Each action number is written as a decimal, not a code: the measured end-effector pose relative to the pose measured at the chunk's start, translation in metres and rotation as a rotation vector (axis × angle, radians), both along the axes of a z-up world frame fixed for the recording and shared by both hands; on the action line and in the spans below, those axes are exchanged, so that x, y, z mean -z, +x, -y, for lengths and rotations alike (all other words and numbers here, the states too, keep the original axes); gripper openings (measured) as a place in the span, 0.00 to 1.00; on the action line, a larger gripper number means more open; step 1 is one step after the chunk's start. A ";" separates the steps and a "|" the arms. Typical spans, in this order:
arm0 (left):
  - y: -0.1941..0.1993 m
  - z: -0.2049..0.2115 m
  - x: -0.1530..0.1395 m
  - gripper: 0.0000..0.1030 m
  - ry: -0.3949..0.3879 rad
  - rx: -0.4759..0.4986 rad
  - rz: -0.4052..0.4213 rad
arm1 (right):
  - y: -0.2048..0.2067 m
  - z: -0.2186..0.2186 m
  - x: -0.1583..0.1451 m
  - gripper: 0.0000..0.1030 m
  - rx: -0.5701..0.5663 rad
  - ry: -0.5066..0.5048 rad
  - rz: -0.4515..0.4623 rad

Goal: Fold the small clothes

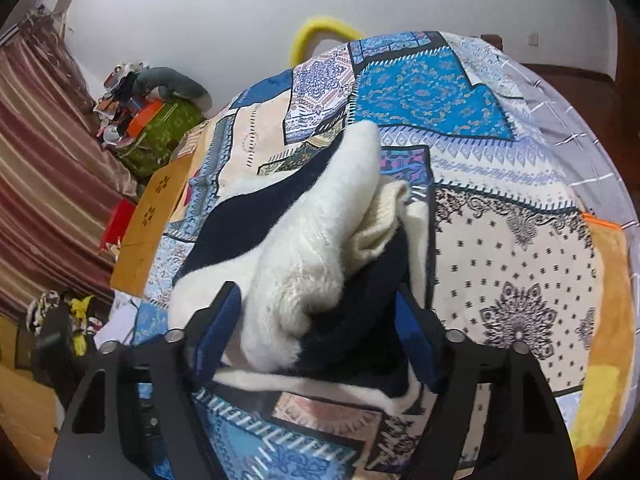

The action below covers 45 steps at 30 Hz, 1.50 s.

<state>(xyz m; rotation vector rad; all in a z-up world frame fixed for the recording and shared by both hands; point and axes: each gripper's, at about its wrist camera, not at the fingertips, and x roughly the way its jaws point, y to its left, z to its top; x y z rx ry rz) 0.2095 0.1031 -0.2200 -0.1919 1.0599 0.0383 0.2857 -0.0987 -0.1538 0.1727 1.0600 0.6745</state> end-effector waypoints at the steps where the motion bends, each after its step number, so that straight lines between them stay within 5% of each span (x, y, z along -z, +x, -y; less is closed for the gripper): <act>1: 0.000 -0.001 0.002 0.82 0.003 -0.007 -0.004 | 0.000 -0.002 0.000 0.55 -0.005 -0.001 -0.001; 6: 0.001 -0.011 0.011 0.82 -0.029 -0.049 -0.027 | -0.006 -0.009 -0.005 0.26 -0.019 -0.012 0.035; 11: -0.001 -0.017 0.012 0.82 -0.057 -0.072 -0.027 | -0.019 -0.011 -0.032 0.18 -0.037 0.012 0.134; 19: -0.009 -0.015 -0.001 0.82 -0.006 -0.083 0.018 | -0.035 -0.014 -0.059 0.17 -0.069 0.052 0.223; 32: -0.013 -0.015 -0.007 0.82 0.026 -0.085 0.007 | -0.034 0.020 0.004 0.17 -0.013 -0.005 0.090; 45: -0.032 -0.023 -0.027 0.82 0.146 -0.098 0.044 | -0.047 0.041 0.019 0.29 -0.021 -0.025 0.075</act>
